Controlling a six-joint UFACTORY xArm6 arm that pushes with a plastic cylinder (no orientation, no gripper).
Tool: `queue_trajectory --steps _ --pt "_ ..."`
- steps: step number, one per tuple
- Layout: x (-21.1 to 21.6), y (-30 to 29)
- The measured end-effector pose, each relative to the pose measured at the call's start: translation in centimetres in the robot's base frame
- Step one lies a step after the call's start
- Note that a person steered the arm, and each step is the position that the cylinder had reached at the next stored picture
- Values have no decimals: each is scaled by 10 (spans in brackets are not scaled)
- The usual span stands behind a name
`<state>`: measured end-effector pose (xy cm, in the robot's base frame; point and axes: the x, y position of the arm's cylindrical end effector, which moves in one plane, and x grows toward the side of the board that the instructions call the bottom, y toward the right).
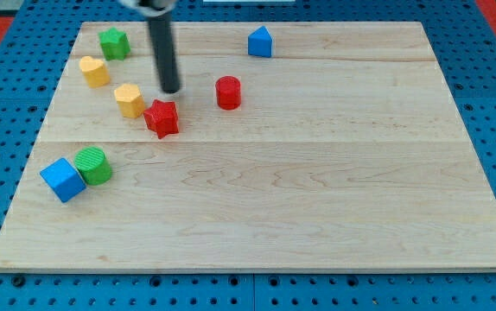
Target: Push the yellow hexagon towards the left center of the board
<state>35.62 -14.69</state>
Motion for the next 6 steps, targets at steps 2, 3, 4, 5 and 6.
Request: queue_trajectory --steps 2,3,4,5,6 --pt "21 -38" --pt "27 -37" --pt "18 -27" --pt "7 8" --pt "6 42"
